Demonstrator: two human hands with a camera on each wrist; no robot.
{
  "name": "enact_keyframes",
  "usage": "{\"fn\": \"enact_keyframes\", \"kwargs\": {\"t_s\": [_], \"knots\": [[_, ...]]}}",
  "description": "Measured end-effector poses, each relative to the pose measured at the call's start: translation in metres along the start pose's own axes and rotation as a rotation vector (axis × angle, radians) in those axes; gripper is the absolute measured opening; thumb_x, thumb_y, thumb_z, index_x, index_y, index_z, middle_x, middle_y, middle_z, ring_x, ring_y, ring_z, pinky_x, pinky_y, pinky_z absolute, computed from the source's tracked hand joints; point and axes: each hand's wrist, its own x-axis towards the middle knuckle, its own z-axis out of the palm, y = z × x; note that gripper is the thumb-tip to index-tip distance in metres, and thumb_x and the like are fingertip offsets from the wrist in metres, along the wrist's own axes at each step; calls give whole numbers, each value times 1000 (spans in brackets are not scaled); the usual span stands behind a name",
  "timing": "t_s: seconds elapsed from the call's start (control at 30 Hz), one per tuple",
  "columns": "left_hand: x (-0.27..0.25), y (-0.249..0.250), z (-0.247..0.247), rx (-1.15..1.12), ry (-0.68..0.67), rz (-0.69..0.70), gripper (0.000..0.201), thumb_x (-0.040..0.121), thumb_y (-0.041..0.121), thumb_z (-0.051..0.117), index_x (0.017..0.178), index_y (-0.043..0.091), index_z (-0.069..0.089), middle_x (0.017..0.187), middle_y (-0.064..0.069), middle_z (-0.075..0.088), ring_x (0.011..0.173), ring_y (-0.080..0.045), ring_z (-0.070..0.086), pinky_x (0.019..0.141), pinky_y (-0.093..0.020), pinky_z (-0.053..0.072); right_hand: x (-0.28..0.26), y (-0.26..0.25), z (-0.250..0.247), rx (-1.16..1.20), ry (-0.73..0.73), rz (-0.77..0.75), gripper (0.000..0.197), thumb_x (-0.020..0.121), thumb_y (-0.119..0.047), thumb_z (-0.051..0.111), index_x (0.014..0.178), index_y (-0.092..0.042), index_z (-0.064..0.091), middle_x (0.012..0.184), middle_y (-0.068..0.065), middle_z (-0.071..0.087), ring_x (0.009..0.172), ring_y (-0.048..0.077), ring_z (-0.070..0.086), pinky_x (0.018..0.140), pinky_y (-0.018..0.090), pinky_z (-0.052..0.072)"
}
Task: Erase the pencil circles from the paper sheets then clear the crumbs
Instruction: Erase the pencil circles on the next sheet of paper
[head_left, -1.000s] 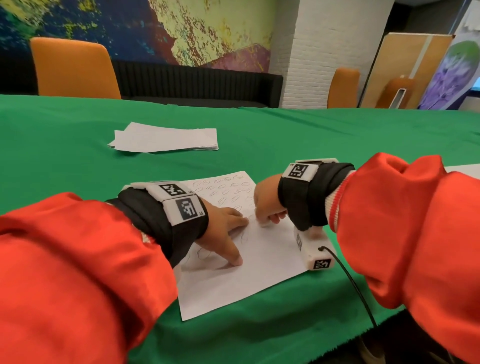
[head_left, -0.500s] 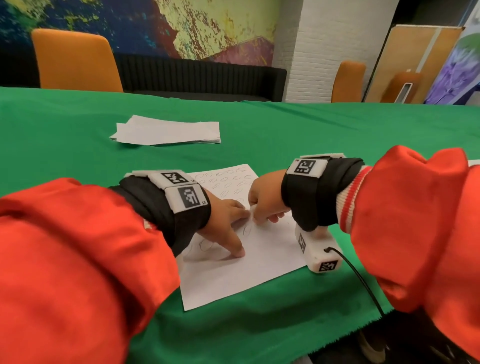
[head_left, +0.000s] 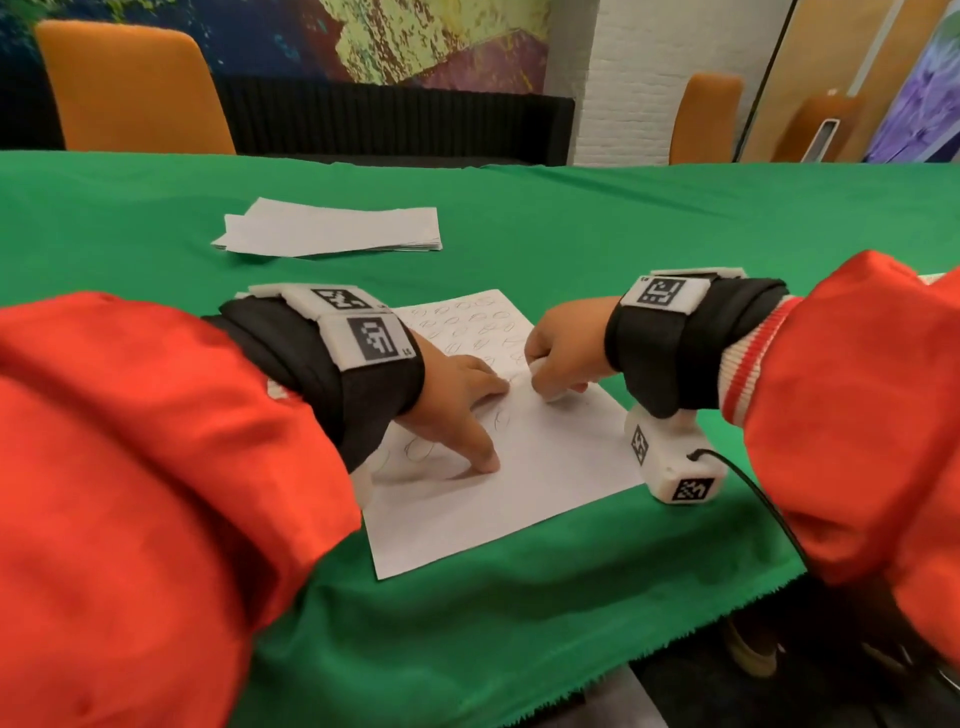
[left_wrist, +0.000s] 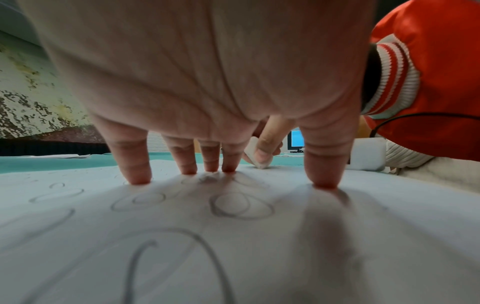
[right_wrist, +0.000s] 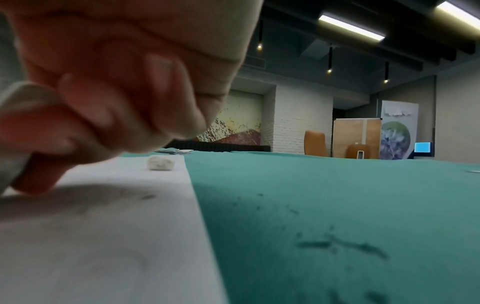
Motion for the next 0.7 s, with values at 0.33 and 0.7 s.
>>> {"fn": "enact_keyframes", "kwargs": {"t_s": [0.33, 0.7], "knots": [[1, -1, 3, -10, 21, -3, 83, 89, 51, 53, 152, 24, 6, 158, 7, 7, 144, -13, 13, 115, -33, 14, -2, 1, 4, -80, 65, -88, 18, 85, -20, 50, 67, -19, 51, 63, -5, 53, 56, 10, 45, 52, 21, 34], [-4, -1, -1, -23, 34, -39, 82, 86, 55, 55, 151, 30, 11, 156, 12, 10, 142, -12, 20, 112, -33, 20, -2, 7, 1, -114, 56, -174, 8, 83, -19, 50, 79, -21, 57, 73, -4, 60, 63, 12, 50, 54, 23, 35]]}}
